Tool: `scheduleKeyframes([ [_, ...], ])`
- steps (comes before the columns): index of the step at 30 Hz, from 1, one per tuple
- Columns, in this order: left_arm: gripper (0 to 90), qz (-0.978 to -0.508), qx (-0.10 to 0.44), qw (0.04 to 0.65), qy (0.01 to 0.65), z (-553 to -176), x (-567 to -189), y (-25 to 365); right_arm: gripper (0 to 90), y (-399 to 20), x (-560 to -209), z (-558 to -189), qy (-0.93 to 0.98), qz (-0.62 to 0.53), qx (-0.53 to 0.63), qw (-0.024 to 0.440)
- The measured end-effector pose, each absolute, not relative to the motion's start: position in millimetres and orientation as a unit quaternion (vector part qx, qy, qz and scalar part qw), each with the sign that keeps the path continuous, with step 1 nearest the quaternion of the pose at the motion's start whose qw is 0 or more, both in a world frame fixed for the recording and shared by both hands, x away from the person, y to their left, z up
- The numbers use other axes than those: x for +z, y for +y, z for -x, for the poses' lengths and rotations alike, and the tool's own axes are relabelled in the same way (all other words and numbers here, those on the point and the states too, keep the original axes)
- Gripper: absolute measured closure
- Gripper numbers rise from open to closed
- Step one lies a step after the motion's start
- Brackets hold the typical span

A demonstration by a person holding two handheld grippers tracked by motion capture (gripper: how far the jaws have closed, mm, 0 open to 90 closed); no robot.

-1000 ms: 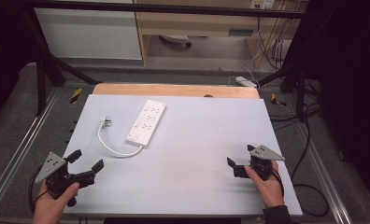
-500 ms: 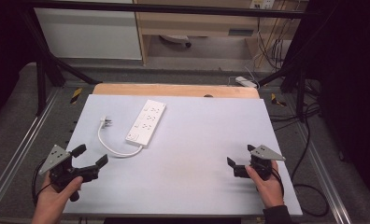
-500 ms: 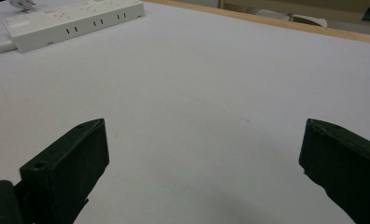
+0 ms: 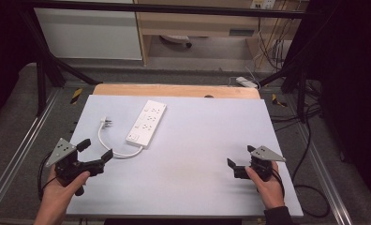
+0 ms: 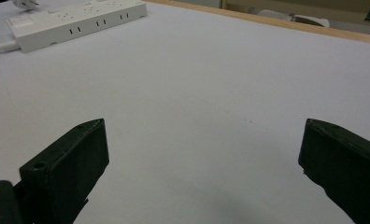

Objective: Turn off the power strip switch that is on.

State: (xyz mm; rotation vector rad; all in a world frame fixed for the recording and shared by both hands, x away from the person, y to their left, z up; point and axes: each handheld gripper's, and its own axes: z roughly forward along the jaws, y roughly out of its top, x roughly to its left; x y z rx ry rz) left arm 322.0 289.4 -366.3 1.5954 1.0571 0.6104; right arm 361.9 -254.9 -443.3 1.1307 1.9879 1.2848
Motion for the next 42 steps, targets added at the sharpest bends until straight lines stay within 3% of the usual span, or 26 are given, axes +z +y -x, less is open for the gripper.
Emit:
scheduleKeyframes([
  [17,5.5,-0.679,0.256,0.537,0.43,-327,-352,274,2.2,-255,-442,-361,0.732,-0.414,0.476,0.257],
  [42,8.7,-0.673,0.26,0.516,0.461,-359,-345,265,2.0,-257,-443,-361,0.732,-0.419,0.473,0.255],
])
